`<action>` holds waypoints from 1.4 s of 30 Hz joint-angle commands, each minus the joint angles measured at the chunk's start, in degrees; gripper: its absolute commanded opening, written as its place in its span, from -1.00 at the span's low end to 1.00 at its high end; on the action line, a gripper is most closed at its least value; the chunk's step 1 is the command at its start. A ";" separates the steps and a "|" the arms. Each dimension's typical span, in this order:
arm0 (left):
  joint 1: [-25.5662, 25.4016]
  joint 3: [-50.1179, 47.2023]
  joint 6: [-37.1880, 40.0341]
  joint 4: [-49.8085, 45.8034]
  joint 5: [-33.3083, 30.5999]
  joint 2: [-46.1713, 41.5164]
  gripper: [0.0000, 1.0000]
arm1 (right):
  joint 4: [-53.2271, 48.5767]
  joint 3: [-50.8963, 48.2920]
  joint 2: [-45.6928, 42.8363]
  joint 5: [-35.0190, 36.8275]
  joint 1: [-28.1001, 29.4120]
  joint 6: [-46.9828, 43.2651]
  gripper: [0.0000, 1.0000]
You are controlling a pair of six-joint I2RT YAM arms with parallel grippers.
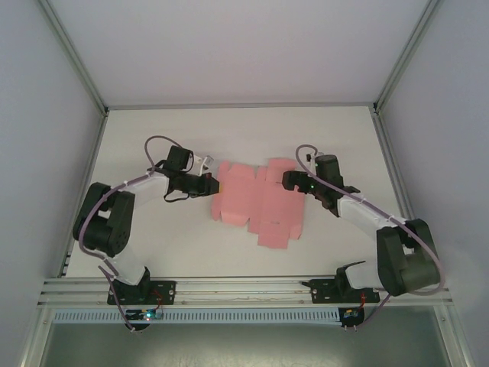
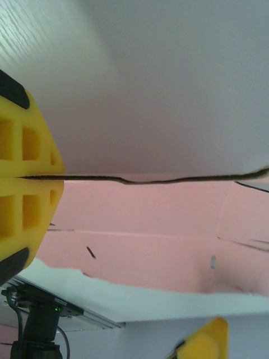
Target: Assemble paper box
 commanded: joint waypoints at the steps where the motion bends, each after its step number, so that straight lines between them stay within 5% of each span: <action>1: -0.51 -2.83 -2.25 10.72 2.32 -5.42 -1.00 | 4.97 -3.43 -3.73 -13.97 -3.99 1.13 0.96; 8: -0.51 -5.21 -9.24 18.58 4.39 -12.49 -1.00 | 18.72 -10.86 -8.40 -30.29 -9.16 1.40 0.93; 22: -0.56 -9.78 -9.56 21.43 5.56 -29.47 -1.00 | 24.88 -10.76 -6.29 -38.49 -13.48 -1.96 0.79; 27: -0.68 -11.03 -9.51 21.83 3.71 -32.32 -1.00 | 29.49 -8.89 -5.82 -44.79 -13.61 0.79 0.32; 33: -0.68 -12.87 -10.01 22.00 -0.26 -34.82 -1.00 | 28.24 -7.73 -8.95 -43.90 -13.66 0.85 -0.43; 42: -0.69 -15.63 -9.10 18.98 -8.39 -38.55 -1.00 | 19.71 -4.67 -12.08 -39.81 -13.66 -2.99 -1.00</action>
